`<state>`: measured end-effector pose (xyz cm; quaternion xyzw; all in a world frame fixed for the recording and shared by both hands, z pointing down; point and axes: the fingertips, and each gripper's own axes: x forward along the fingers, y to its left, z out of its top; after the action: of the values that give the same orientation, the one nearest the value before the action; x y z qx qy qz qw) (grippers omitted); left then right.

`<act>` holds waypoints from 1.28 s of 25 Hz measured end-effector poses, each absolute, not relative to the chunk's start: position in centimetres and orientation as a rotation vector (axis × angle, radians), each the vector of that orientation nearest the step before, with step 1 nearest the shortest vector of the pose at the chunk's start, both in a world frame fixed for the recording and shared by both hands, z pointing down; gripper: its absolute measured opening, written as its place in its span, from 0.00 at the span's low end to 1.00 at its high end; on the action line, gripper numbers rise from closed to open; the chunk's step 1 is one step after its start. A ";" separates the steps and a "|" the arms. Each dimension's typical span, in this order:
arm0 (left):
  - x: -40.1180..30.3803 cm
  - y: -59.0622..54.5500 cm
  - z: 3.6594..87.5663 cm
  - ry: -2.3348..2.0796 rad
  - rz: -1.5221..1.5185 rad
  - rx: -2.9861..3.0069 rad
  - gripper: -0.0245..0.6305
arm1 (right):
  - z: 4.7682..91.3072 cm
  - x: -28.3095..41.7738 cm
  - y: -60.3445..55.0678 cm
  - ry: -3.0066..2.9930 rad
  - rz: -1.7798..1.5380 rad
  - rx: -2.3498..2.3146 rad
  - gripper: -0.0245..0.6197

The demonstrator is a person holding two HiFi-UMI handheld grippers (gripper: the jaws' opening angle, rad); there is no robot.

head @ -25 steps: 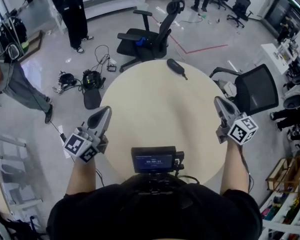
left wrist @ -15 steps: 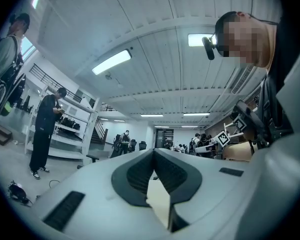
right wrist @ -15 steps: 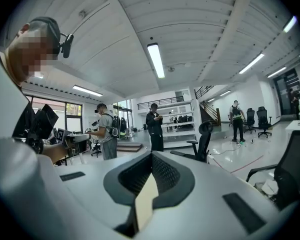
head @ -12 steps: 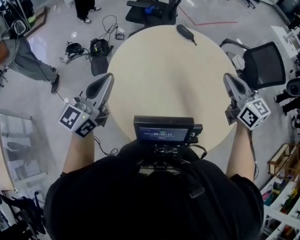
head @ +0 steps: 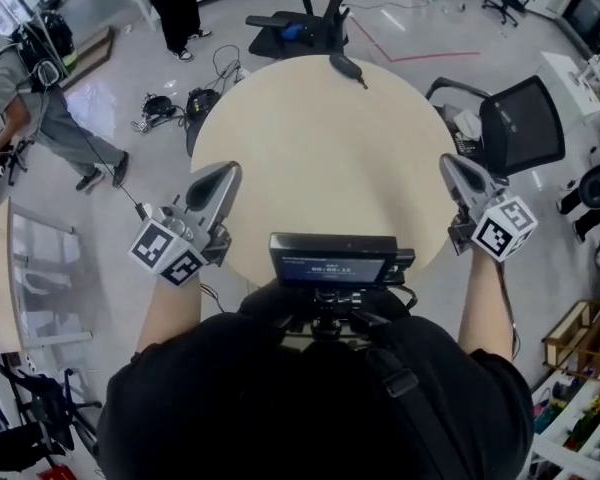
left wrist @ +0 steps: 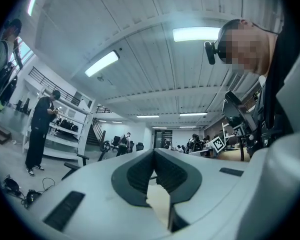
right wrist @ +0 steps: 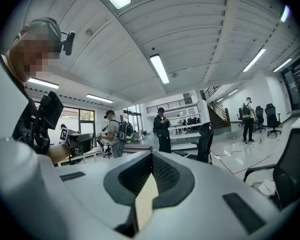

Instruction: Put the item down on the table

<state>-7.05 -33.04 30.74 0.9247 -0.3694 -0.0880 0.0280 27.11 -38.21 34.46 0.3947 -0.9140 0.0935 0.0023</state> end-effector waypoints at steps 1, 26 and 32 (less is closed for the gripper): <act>-5.1 -32.1 30.9 -1.137 -0.271 2.852 0.04 | 34.8 28.6 -37.5 -2.871 0.299 1.223 0.05; -4.8 -25.8 31.8 -1.089 -0.207 2.861 0.04 | 37.0 23.7 -31.6 -2.951 0.369 1.089 0.05; -11.5 -27.6 32.1 -1.094 -0.242 2.838 0.04 | 36.0 16.2 -32.4 -2.943 0.325 1.038 0.05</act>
<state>-11.47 -27.64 32.13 0.9292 -0.3581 -0.0792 0.0451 16.15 -32.39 36.00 0.3309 -0.9380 0.1036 0.0022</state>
